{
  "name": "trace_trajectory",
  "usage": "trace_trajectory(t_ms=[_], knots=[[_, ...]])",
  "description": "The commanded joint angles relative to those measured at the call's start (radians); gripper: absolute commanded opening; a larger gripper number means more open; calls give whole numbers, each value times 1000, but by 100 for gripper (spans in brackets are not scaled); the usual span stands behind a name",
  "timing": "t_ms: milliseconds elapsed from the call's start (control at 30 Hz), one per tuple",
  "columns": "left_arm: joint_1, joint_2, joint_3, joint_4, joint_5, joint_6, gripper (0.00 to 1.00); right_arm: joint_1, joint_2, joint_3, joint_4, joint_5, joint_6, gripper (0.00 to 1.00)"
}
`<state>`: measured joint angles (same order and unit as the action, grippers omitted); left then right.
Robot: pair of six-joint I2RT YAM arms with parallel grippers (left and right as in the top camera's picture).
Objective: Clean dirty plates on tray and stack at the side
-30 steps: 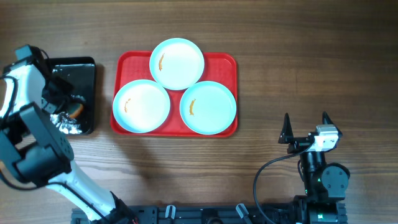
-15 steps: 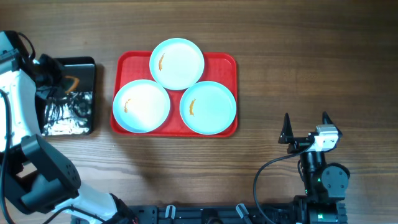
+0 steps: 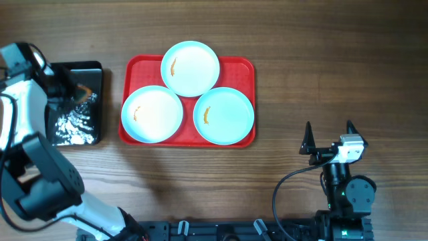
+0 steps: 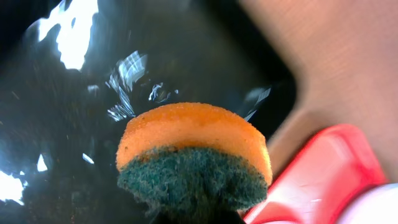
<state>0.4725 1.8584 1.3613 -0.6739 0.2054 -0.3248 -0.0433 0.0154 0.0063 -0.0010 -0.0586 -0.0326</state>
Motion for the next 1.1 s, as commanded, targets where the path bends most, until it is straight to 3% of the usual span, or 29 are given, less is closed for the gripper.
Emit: trace_trajectory(t_ms=[0,100,400,533,667,800,933,1067], knots=[[24,5,-13,5,37,60,4,-7,-8,-1,2,11,-17,100],[42,-37,-13,22,139,59,4,-7,-8,-1,2,11,-17,100],[121,-197,-13,224,670,59,4,-7,-8,-1,2,11,-17,100],[122,-209,-13,191,598,58,4,-7,-8,-1,2,11,-17,100],[121,-180,-33,115,321,74,4,-7,-8,-1,2,11,-17,100],[122,-138,-124,135,136,113,4,-7,-8,-1,2,11,-18,100],[126,-83,-213,193,146,108,4,-7,-8,-1,2,11,-17,100],[127,-80,-220,225,290,108,4,-7,-8,-1,2,11,-17,100]])
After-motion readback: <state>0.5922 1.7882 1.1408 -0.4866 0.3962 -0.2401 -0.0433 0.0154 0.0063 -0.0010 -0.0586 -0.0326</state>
